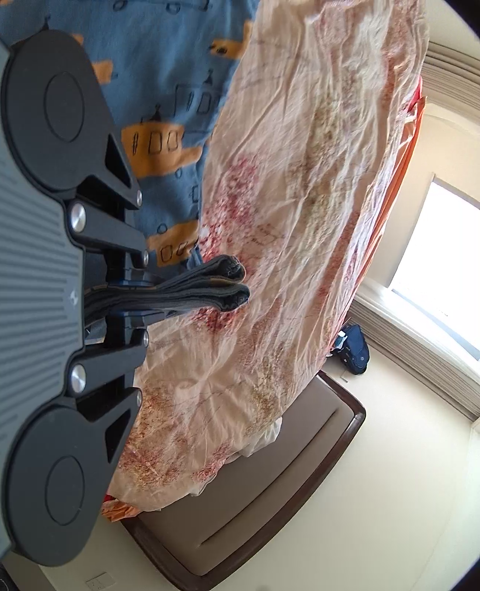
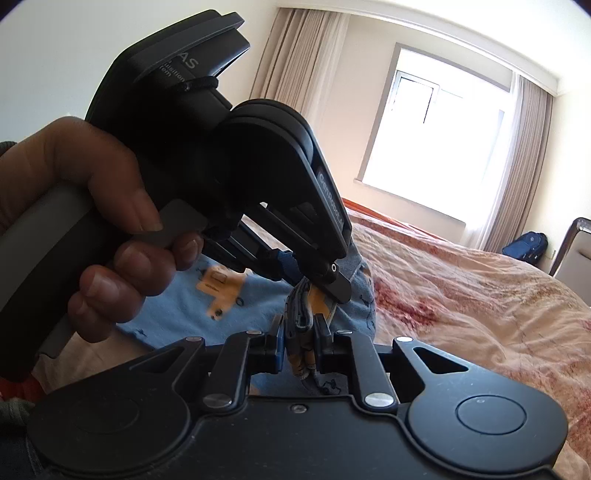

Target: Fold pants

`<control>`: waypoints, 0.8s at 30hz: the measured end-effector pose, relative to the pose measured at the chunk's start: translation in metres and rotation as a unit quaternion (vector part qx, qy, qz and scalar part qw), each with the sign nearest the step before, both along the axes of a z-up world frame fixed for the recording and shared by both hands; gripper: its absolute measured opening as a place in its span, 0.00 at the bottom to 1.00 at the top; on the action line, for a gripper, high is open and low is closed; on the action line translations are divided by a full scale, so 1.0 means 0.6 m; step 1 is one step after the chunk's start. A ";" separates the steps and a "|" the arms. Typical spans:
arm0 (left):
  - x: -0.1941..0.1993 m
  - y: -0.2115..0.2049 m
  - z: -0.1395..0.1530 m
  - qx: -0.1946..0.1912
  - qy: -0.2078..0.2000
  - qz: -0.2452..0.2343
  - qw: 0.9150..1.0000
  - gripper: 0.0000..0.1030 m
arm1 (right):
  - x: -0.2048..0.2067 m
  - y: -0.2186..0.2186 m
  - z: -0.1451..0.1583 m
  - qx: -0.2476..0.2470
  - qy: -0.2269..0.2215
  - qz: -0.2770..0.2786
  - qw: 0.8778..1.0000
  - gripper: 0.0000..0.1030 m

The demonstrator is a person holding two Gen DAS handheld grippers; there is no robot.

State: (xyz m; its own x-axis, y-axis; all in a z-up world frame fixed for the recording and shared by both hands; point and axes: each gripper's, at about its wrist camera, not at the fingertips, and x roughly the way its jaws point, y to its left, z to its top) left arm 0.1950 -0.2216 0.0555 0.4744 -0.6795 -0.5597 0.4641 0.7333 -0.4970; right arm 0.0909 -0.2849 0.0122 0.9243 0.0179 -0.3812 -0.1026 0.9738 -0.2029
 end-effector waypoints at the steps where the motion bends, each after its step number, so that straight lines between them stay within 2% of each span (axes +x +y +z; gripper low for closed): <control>1: -0.002 0.017 0.006 0.002 -0.002 0.007 1.000 0.11 | -0.001 0.006 0.006 0.008 -0.004 0.006 1.000 0.16; 6: 0.000 0.087 0.008 0.023 0.001 0.039 0.999 0.11 | 0.009 0.058 0.021 0.049 -0.011 0.048 0.998 0.16; 11: 0.010 0.140 -0.032 0.033 0.024 0.062 0.997 0.11 | 0.034 0.095 0.000 0.079 0.017 0.071 0.994 0.16; 17: 0.021 0.167 -0.081 0.031 0.051 0.074 0.995 0.11 | 0.064 0.120 -0.041 0.109 0.056 0.076 0.990 0.16; 24: 0.023 0.173 -0.098 0.022 0.057 0.077 0.995 0.11 | 0.089 0.124 -0.067 0.122 0.071 0.073 0.987 0.17</control>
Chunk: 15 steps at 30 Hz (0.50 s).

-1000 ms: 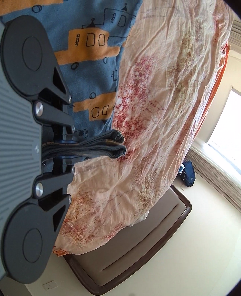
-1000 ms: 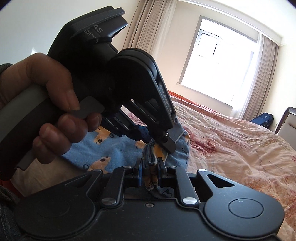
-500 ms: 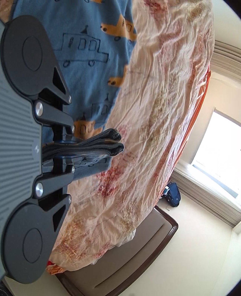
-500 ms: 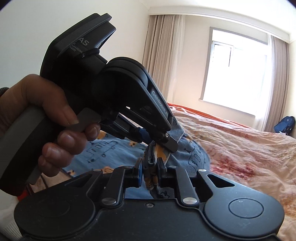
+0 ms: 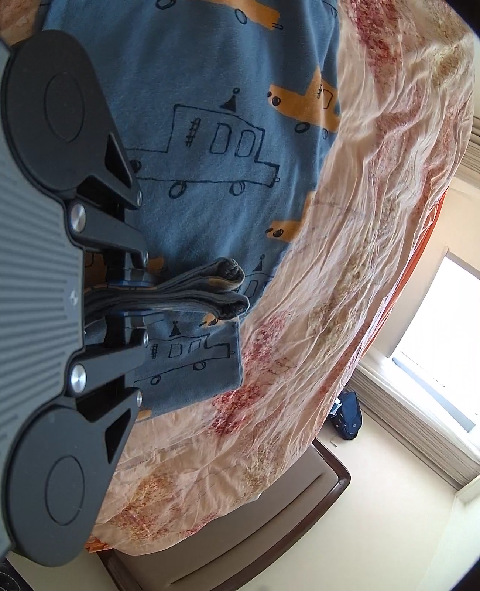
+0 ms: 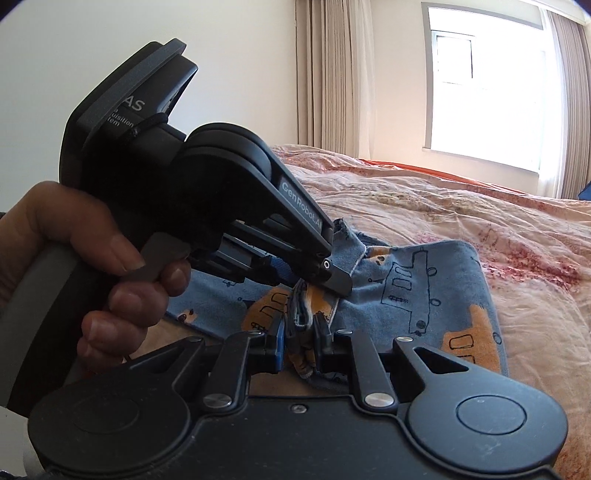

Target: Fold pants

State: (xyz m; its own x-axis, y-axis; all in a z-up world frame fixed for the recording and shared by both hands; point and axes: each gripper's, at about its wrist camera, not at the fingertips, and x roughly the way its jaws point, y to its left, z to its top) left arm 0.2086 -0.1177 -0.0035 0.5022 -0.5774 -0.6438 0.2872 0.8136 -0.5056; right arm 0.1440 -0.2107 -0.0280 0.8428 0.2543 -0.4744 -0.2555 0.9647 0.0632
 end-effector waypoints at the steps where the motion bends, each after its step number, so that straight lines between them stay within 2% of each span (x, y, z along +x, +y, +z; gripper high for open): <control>1: 0.000 0.000 0.000 -0.001 0.000 0.000 1.000 0.11 | -0.002 0.003 0.000 0.001 0.000 0.000 1.000 0.17; 6: -0.004 0.001 0.013 -0.004 -0.010 -0.002 1.000 0.11 | -0.026 0.013 0.012 0.001 -0.006 -0.004 1.000 0.17; 15: -0.018 0.047 0.080 -0.004 -0.057 0.009 0.998 0.11 | -0.037 0.041 0.058 0.003 -0.045 0.003 0.999 0.17</control>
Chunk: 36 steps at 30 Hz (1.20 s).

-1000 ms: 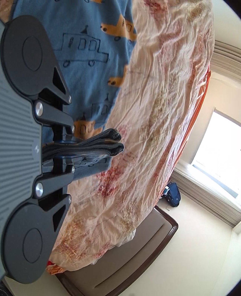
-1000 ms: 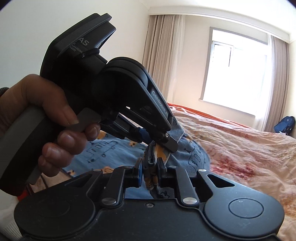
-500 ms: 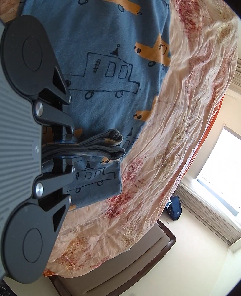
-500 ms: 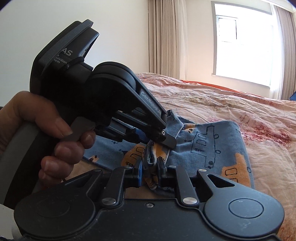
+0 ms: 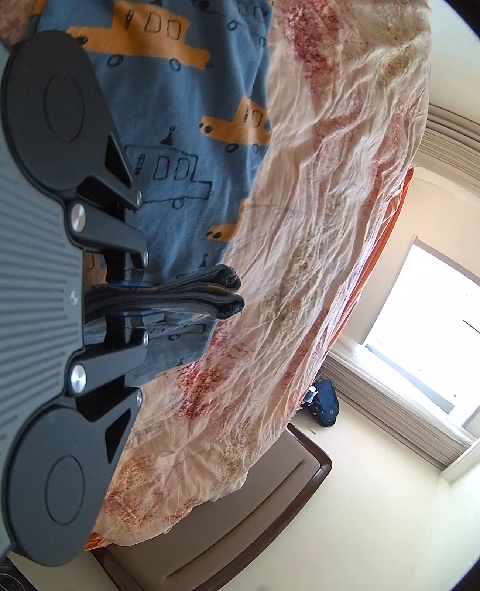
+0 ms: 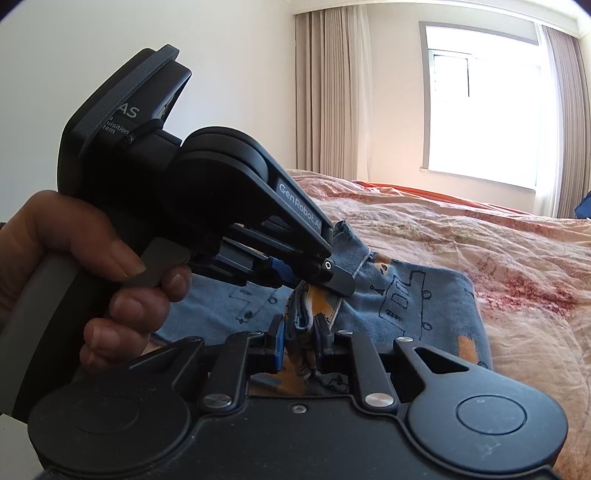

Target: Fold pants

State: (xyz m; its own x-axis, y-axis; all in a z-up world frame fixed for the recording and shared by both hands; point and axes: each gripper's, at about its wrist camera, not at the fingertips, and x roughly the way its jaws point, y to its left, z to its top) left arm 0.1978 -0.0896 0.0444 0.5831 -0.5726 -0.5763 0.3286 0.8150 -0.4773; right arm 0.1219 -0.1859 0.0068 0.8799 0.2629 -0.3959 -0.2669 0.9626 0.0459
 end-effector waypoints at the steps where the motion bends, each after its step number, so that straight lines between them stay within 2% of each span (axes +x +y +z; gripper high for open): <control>1: -0.001 0.014 0.006 0.001 -0.004 0.006 1.000 0.11 | 0.001 0.006 0.006 0.001 -0.004 0.006 1.000 0.17; 8: 0.001 0.099 0.010 0.031 -0.003 0.043 0.999 0.11 | 0.021 0.074 0.020 0.008 -0.011 0.063 0.998 0.17; 13: 0.019 0.142 -0.029 0.036 0.022 0.058 0.997 0.11 | 0.039 0.126 -0.001 0.001 0.003 0.093 0.996 0.17; 17: 0.026 0.156 -0.056 0.026 0.035 0.055 0.998 0.11 | 0.059 0.145 -0.026 -0.004 0.025 0.099 0.995 0.18; 20: 0.023 0.159 -0.062 0.020 0.030 0.056 0.998 0.16 | 0.061 0.146 -0.036 -0.001 0.030 0.099 0.995 0.21; 24: 0.021 0.166 -0.060 0.011 0.039 0.066 0.997 0.23 | 0.054 0.130 -0.042 0.009 0.031 0.093 0.995 0.34; 26: 0.019 0.166 -0.054 0.013 0.038 0.075 0.996 0.37 | 0.054 0.117 -0.040 0.019 0.026 0.086 0.996 0.41; 27: 0.017 0.165 -0.049 0.017 0.033 0.081 0.996 0.43 | 0.049 0.110 -0.038 0.023 0.022 0.083 0.996 0.51; 28: 0.013 0.163 -0.044 0.021 0.026 0.086 0.996 0.57 | 0.046 0.100 -0.034 0.027 0.015 0.077 0.997 0.65; 29: 0.009 0.160 -0.039 0.025 0.017 0.092 0.995 0.71 | 0.040 0.091 -0.029 0.031 0.007 0.067 0.997 0.73; 30: 0.004 0.156 -0.035 0.032 0.007 0.098 0.995 0.77 | 0.033 0.079 -0.027 0.035 -0.002 0.058 0.998 0.82; 32: -0.005 0.142 -0.026 0.064 -0.025 0.124 0.990 0.96 | 0.023 0.058 -0.023 0.037 -0.017 0.037 0.998 0.90; 33: -0.010 0.132 -0.023 0.092 -0.046 0.141 0.985 0.97 | 0.021 0.042 -0.023 0.035 -0.024 0.018 0.999 0.99; 36: -0.011 0.104 -0.024 0.151 -0.087 0.168 0.970 0.98 | 0.034 0.004 -0.028 0.021 -0.033 -0.045 0.998 0.99</control>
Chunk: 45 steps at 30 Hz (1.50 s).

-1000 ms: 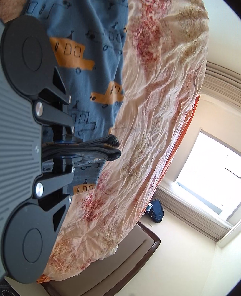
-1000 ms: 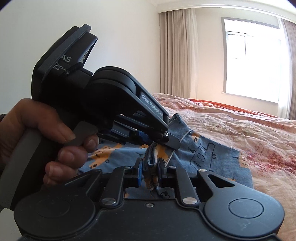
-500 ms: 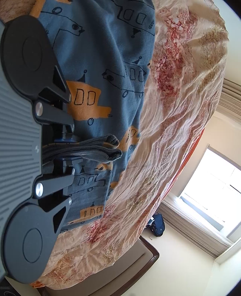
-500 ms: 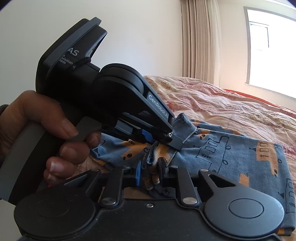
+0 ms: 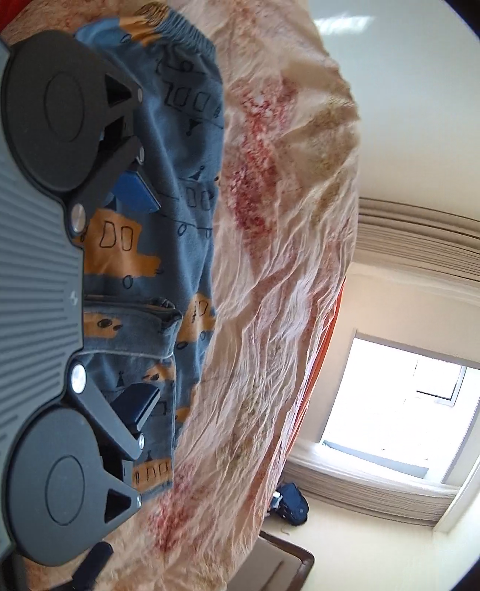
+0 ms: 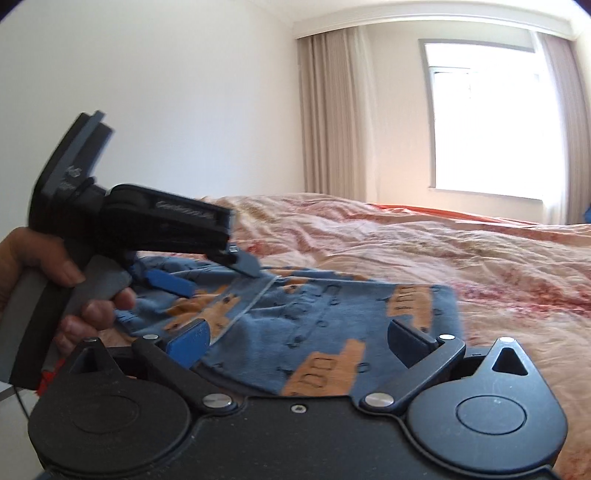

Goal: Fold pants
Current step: 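Lay the pants down and open both grippers, pulling them back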

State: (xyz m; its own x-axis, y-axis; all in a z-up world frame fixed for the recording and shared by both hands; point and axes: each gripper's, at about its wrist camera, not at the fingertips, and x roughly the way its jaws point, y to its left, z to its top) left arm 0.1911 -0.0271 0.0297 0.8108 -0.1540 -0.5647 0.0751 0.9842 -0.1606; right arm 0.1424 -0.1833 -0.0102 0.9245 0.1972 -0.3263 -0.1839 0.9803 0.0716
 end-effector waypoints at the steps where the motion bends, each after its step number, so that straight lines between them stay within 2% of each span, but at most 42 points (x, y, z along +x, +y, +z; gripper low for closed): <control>1: 0.003 -0.008 -0.002 0.010 -0.006 0.007 1.000 0.99 | 0.013 -0.012 0.000 0.004 0.008 -0.024 1.000 0.99; 3: 0.013 -0.019 -0.010 0.016 -0.012 0.019 1.000 0.99 | 0.047 -0.042 -0.004 0.026 0.030 -0.056 0.998 1.00; 7: 0.040 -0.028 -0.041 0.049 -0.001 0.060 0.997 1.00 | 0.099 -0.064 -0.010 0.002 0.040 -0.077 0.996 1.00; 10: 0.046 -0.019 -0.063 0.039 0.000 0.058 0.998 1.00 | 0.143 -0.068 -0.033 -0.021 0.031 -0.070 0.997 0.99; 11: 0.047 -0.019 -0.068 0.039 -0.002 0.055 0.998 1.00 | 0.153 -0.070 -0.043 -0.032 0.034 -0.080 0.996 0.99; 13: 0.046 -0.019 -0.075 0.044 -0.007 0.049 0.998 1.00 | 0.162 -0.085 -0.055 -0.023 0.047 -0.109 0.993 0.99; 18: 0.043 -0.018 -0.083 0.042 -0.013 0.041 0.998 1.00 | 0.162 -0.144 -0.067 0.037 0.064 -0.199 0.977 0.99; 21: 0.038 -0.023 -0.079 0.055 -0.014 0.041 0.998 1.00 | 0.160 -0.149 -0.071 0.044 0.065 -0.202 0.976 0.99; 23: 0.027 -0.037 -0.073 0.083 -0.014 0.048 0.995 1.00 | 0.155 -0.144 -0.071 0.035 0.060 -0.200 0.977 0.99; 25: 0.011 -0.053 -0.064 0.107 -0.010 0.059 0.992 1.00 | 0.143 -0.147 -0.070 0.047 0.058 -0.196 0.978 0.99; 27: -0.014 -0.064 -0.059 0.129 -0.011 0.066 0.989 0.99 | 0.118 -0.150 -0.067 0.067 0.053 -0.197 0.977 1.00; 29: -0.041 -0.067 -0.059 0.138 -0.016 0.071 0.988 0.99 | 0.082 -0.142 -0.060 0.064 0.054 -0.200 0.976 1.00; 32: -0.081 -0.055 -0.062 0.123 -0.014 0.075 0.990 0.99 | 0.034 -0.119 -0.058 0.037 0.061 -0.206 0.976 1.00; 35: -0.115 -0.032 -0.071 0.085 -0.005 0.076 0.993 0.99 | 0.003 -0.104 -0.046 0.018 0.062 -0.223 0.973 1.00; 37: -0.131 -0.022 -0.073 0.070 -0.001 0.075 0.995 0.99 | -0.007 -0.097 -0.048 0.006 0.086 -0.241 0.967 1.00; 39: -0.141 -0.015 -0.072 0.062 0.004 0.069 0.996 0.99 | -0.019 -0.091 -0.057 0.004 0.101 -0.243 0.965 1.00; 43: -0.163 0.000 -0.060 0.042 -0.001 0.074 0.996 0.99 | -0.038 -0.085 -0.062 0.006 0.091 -0.239 0.967 1.00; 45: -0.174 0.009 -0.052 0.030 -0.011 0.084 0.996 1.00 | -0.050 -0.090 -0.060 0.026 0.076 -0.236 0.968 1.00</control>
